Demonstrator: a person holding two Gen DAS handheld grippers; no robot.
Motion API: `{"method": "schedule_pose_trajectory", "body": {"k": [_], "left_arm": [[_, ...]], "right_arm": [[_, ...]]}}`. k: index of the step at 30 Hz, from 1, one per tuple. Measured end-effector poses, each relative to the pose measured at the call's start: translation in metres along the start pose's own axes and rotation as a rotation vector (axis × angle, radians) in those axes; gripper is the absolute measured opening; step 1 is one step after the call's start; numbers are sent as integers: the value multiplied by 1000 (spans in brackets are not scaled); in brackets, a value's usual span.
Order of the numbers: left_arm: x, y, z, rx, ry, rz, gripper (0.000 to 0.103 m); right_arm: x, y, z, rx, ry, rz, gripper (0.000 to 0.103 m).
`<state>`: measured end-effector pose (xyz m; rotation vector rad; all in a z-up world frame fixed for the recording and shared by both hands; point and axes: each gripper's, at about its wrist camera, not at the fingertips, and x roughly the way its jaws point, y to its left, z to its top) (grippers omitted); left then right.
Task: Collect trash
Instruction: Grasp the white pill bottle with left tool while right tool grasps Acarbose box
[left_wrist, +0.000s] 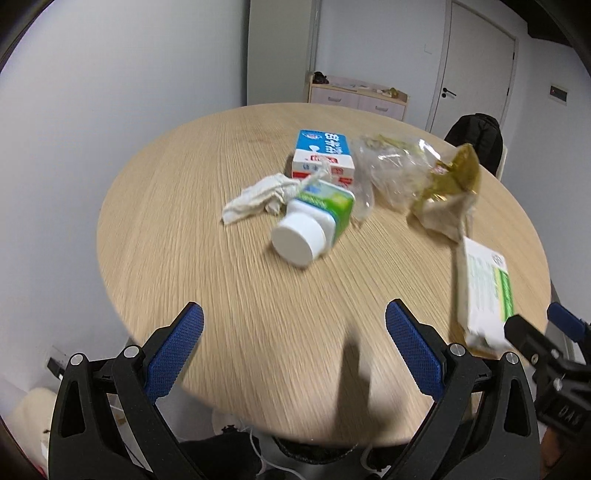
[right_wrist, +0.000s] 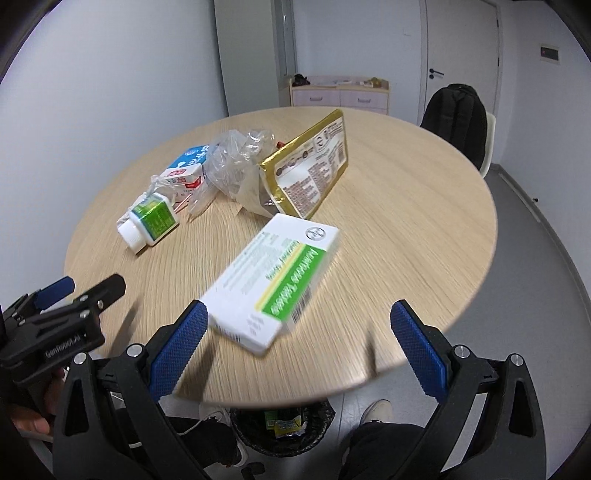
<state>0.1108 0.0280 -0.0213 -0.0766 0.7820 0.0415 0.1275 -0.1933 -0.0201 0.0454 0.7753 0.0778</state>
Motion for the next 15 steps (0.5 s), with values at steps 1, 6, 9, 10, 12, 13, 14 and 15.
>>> {"method": "schedule_pose_trajectory", "body": {"k": [1, 6, 9, 10, 12, 13, 14, 15], "left_arm": [[4, 1, 4, -1, 3, -3, 97], [27, 3, 25, 0, 17, -1, 96], [40, 0, 36, 10, 25, 2, 95], [44, -1, 40, 12, 28, 3, 93], [51, -4, 46, 20, 35, -7, 88], [54, -6, 49, 25, 36, -9, 85], [57, -8, 52, 31, 35, -8, 84], [59, -9, 54, 33, 35, -8, 82]], "right_arm": [[4, 1, 3, 1, 6, -1, 95], [30, 10, 18, 3, 50, -4, 95], [43, 14, 23, 7, 78, -17, 92], [48, 14, 24, 12, 94, -19, 91], [55, 14, 25, 19, 113, -16, 87], [57, 14, 25, 24, 118, -17, 85], [58, 13, 25, 27, 116, -23, 82], [59, 13, 26, 27, 112, -27, 81]]}}
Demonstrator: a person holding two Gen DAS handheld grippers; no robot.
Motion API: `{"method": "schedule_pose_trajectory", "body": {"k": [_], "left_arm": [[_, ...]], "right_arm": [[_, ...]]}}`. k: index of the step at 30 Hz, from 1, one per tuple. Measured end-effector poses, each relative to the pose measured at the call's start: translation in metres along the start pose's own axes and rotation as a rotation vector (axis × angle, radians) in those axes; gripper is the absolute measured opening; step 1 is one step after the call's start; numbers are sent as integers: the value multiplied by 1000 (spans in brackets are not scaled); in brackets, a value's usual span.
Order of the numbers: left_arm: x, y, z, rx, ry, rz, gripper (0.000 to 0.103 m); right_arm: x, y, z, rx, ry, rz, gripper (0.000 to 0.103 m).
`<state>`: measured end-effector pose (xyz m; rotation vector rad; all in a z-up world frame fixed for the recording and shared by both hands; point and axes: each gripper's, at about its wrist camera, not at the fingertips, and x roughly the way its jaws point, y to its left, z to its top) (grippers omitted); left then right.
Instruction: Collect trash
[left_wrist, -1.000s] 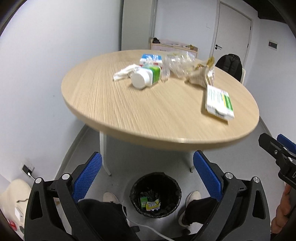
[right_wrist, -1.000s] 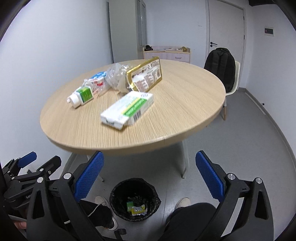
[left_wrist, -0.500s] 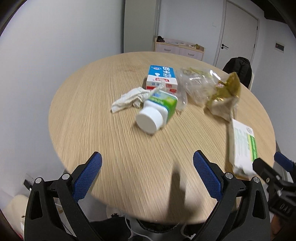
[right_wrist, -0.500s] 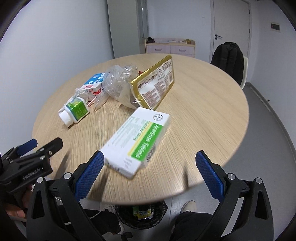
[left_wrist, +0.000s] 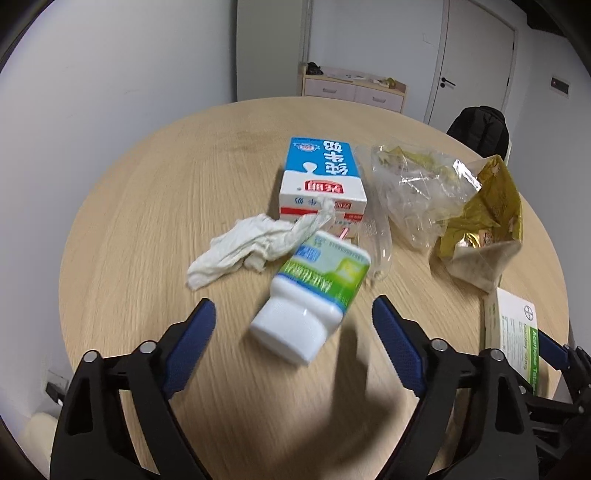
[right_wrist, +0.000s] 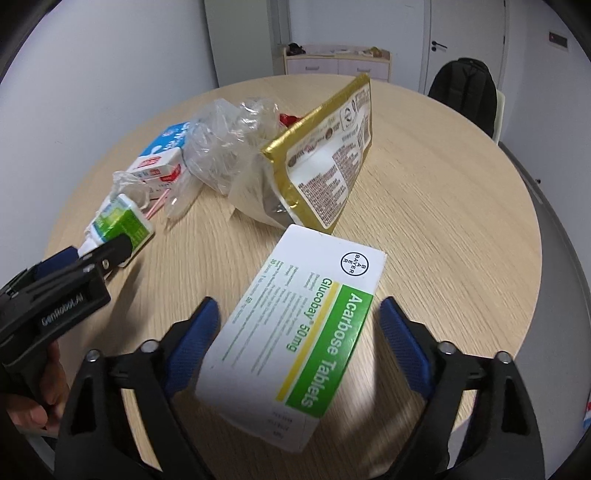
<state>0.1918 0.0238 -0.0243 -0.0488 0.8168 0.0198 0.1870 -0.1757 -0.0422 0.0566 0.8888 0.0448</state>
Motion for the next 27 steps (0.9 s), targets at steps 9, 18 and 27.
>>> {"method": "schedule_pose_trajectory", "body": {"k": [9, 18, 27], "left_arm": [[13, -11, 5, 39, 17, -10, 50], [9, -21, -3, 55, 6, -2, 42], [-3, -22, -16, 44, -1, -6, 42]], "right_arm": [[-1, -7, 0, 7, -12, 6, 69], [-4, -7, -3, 1, -13, 14, 66], [-6, -7, -6, 6, -18, 15, 66]]}}
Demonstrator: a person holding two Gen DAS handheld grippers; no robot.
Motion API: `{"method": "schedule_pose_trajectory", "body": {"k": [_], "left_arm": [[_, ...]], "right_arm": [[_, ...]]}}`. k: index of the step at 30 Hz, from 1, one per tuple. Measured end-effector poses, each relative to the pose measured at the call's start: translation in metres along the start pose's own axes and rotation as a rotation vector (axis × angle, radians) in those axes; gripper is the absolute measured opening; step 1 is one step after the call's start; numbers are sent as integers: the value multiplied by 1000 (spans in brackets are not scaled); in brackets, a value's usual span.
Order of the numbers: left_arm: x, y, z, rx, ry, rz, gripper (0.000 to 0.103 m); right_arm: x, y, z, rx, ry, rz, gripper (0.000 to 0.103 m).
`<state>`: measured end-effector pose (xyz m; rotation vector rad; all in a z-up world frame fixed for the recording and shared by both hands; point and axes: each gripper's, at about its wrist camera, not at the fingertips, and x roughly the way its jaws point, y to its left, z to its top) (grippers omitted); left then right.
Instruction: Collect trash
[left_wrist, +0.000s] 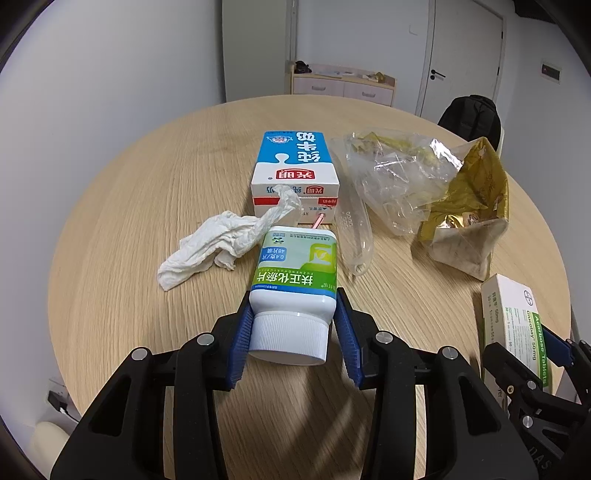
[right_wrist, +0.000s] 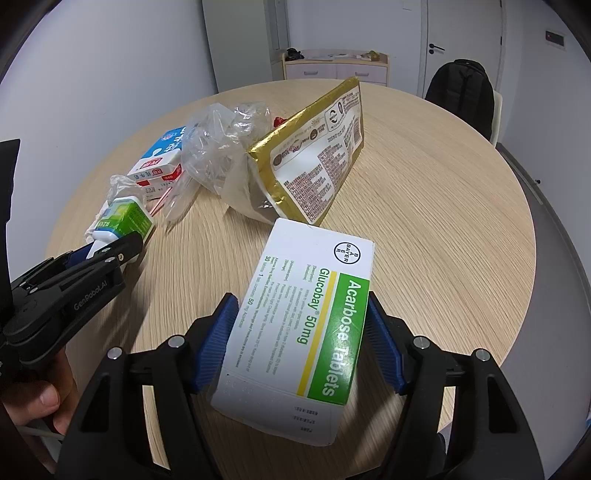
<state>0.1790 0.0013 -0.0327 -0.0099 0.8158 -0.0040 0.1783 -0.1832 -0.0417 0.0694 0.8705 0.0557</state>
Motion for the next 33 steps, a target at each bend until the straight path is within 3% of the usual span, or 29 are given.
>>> {"method": "schedule_pose_trajectory", "body": {"k": [19, 33], "left_arm": [[-49, -2, -30, -25, -37, -14, 42], [-104, -4, -77, -41, -64, -32, 42]], "right_arm": [[-33, 4, -18, -15, -46, 4, 66], [-82, 0, -51, -24, -100, 11, 66]]}}
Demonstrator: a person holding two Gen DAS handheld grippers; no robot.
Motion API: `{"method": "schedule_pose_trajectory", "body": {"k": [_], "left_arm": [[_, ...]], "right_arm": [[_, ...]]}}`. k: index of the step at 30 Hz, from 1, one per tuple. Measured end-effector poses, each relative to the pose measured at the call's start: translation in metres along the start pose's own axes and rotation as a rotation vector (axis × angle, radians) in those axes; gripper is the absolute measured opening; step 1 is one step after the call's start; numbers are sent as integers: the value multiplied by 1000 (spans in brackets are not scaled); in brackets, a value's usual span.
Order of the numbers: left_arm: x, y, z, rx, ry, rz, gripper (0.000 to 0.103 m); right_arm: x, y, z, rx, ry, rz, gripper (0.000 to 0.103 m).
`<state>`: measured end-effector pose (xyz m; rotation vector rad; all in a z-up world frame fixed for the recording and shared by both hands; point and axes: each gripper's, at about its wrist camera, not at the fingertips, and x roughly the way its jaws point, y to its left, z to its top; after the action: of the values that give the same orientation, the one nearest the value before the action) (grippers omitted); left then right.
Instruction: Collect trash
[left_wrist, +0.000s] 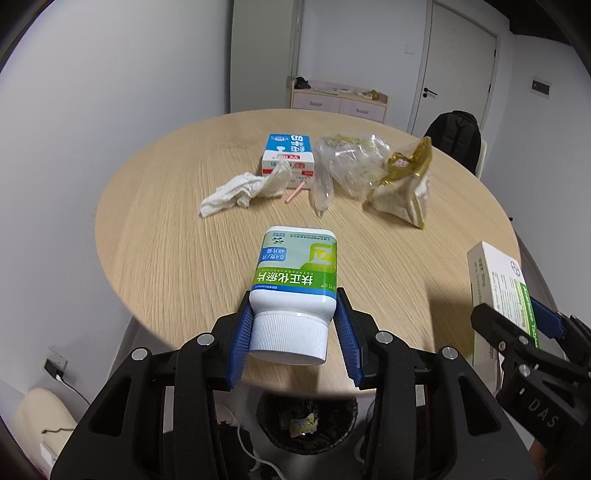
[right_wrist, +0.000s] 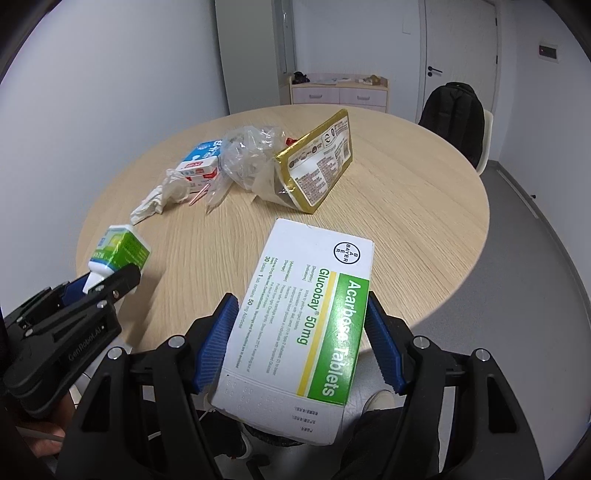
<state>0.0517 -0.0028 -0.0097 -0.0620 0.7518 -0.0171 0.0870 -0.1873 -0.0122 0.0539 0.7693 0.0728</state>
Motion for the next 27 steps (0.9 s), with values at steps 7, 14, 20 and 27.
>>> {"method": "schedule_pose_trajectory", "body": {"k": [7, 14, 20, 27], "left_arm": [[-24, 0, -28, -17, -8, -12, 42], [-45, -6, -57, -24, -11, -8, 42], [-58, -11, -77, -15, -14, -7, 42], [-60, -17, -101, -9, 8, -20, 42]], "right_arm": [[-27, 1, -20, -15, -31, 3, 66], [-49, 0, -39, -31, -57, 4, 66], [-59, -4, -55, -33, -62, 9, 66], [-63, -7, -76, -36, -52, 18, 66]]}}
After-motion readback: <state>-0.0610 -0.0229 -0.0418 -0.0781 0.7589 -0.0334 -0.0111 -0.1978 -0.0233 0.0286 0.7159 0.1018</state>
